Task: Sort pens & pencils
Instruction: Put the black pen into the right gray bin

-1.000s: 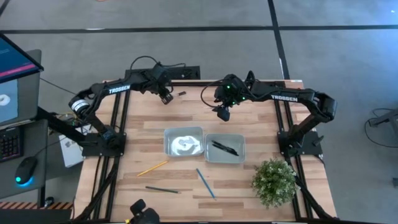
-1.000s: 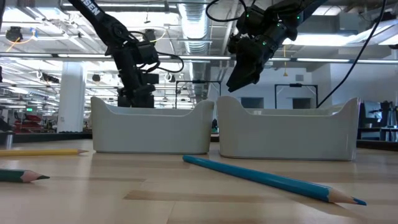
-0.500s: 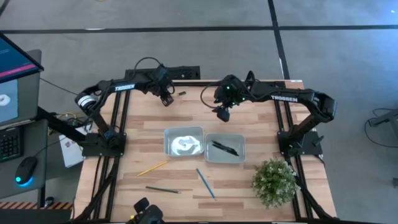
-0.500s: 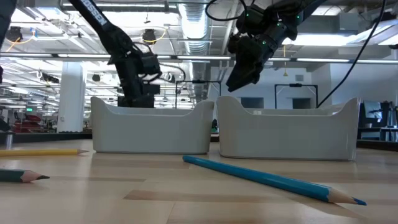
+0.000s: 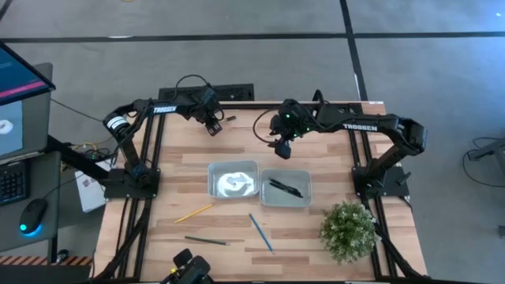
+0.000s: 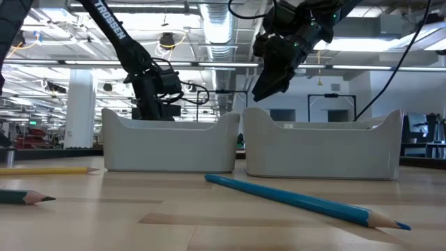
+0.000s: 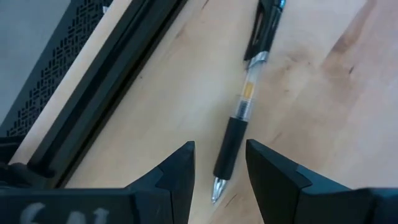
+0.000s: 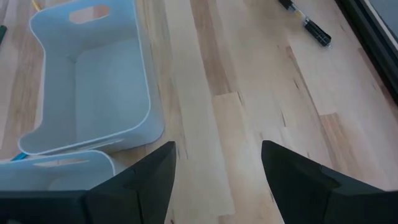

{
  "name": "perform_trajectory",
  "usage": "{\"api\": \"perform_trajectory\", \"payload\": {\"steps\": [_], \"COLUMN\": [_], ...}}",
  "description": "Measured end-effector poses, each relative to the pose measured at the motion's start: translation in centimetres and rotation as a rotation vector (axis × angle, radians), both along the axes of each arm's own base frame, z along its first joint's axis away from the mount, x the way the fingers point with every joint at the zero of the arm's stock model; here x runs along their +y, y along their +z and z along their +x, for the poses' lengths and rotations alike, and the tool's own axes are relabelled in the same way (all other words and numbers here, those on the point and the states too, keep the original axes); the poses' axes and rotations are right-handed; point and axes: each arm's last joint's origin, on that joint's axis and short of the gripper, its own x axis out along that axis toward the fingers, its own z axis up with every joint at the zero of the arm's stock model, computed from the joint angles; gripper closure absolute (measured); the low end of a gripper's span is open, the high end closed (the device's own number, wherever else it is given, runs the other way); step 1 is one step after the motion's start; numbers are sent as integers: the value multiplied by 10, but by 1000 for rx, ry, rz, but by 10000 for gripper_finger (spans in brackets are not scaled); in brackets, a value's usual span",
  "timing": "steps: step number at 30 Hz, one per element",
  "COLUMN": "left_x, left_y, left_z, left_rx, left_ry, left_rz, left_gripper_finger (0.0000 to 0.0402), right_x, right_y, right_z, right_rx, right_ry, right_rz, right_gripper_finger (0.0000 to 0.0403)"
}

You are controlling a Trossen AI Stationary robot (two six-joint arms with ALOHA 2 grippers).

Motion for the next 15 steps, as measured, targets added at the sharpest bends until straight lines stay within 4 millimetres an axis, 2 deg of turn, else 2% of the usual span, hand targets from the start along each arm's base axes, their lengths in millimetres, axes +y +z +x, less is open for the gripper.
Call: {"api": "perform_trajectory", "payload": {"steps": [6, 15], "left_x": [2, 7], "left_y": [-5, -31], "left_z": [-1, 1], "left_rx": [4, 36], "left_ry": [12, 11], "left_rz": [-16, -87], "left_gripper_finger": [266, 266], "right_x": [2, 1], "right_y": [0, 0], "right_z": [1, 1], "right_rx": [0, -3], "right_ry": [6, 6], "right_rz": [0, -3], "right_gripper_finger": [143, 143]}}
